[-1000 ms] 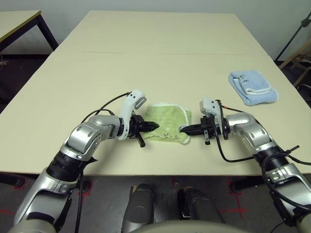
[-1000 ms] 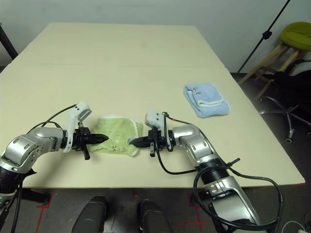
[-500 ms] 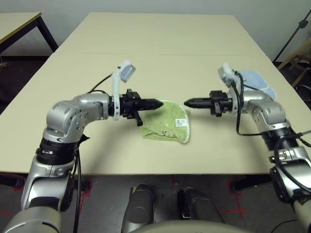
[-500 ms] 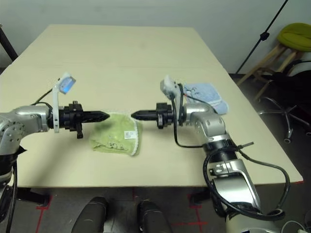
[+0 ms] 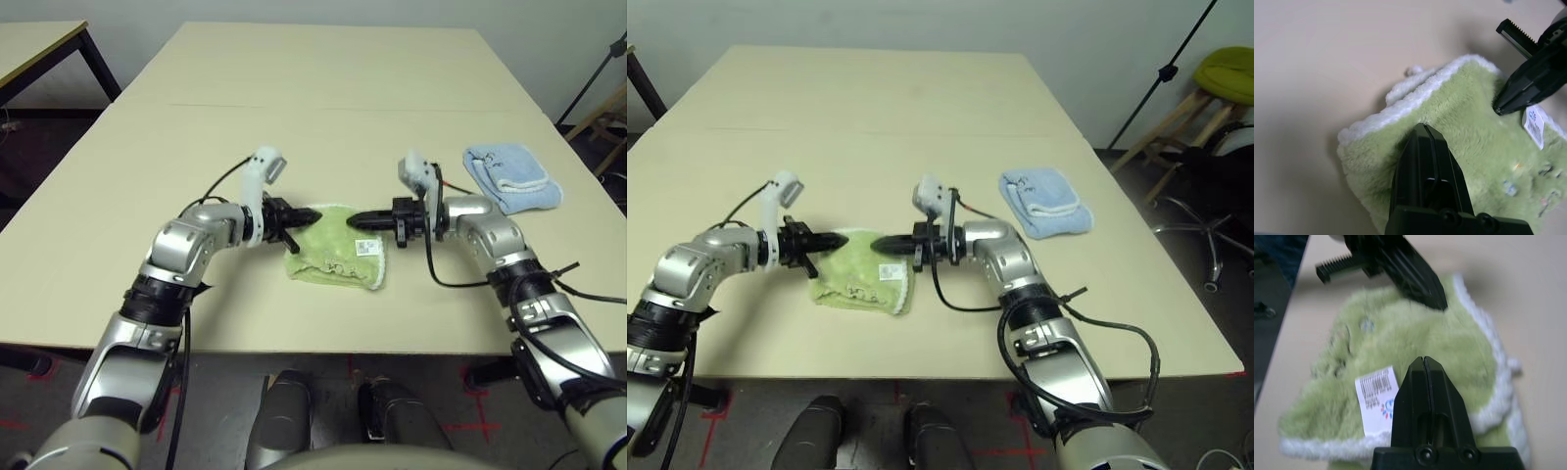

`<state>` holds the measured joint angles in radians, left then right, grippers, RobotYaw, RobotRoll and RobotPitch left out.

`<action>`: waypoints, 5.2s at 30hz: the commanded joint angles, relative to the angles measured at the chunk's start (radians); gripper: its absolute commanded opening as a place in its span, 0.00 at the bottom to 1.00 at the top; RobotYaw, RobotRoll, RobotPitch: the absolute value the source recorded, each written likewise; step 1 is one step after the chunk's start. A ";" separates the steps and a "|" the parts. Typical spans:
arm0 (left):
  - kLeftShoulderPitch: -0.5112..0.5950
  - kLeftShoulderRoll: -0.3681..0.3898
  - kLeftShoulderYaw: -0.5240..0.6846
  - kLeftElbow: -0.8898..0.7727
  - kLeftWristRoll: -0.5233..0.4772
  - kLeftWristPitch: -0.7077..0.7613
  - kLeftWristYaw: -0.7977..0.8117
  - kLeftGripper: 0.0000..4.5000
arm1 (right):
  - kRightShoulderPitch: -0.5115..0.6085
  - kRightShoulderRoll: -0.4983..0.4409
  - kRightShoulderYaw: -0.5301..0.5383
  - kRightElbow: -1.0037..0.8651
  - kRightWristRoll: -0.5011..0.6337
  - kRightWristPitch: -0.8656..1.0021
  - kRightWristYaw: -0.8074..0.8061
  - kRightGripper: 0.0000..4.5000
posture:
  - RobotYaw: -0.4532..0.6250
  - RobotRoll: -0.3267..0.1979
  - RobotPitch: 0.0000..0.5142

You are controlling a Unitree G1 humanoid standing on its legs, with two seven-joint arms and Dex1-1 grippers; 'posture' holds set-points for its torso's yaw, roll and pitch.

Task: Fold the towel and set it aside.

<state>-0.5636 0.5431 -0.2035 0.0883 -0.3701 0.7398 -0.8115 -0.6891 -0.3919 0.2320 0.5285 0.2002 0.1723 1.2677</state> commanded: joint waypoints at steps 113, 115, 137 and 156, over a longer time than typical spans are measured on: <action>-0.190 0.013 0.945 0.759 -0.190 -0.164 0.603 0.00 | -0.026 -0.382 -0.131 -0.085 0.206 0.001 0.299 1.00 | 0.57 0.62 0.27; -0.199 0.023 0.945 0.810 -0.184 -0.231 0.627 0.00 | -0.022 -0.376 -0.133 -0.084 0.202 -0.005 0.297 1.00 | 0.57 0.62 0.27; -0.101 0.112 0.765 0.701 -0.121 -0.243 0.569 0.47 | 0.005 -0.337 -0.151 -0.104 0.188 0.002 0.281 1.00 | 0.58 0.62 0.26; 0.234 0.324 0.537 -0.163 -0.134 0.113 0.329 0.99 | 0.017 -0.253 -0.307 -0.031 0.198 0.040 -0.008 1.00 | 0.60 0.62 0.26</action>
<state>-0.3323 0.8952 0.3388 -0.0601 -0.5153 0.9230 -0.4625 -0.6851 -0.6644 -0.0336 0.4658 0.3966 0.2305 1.3446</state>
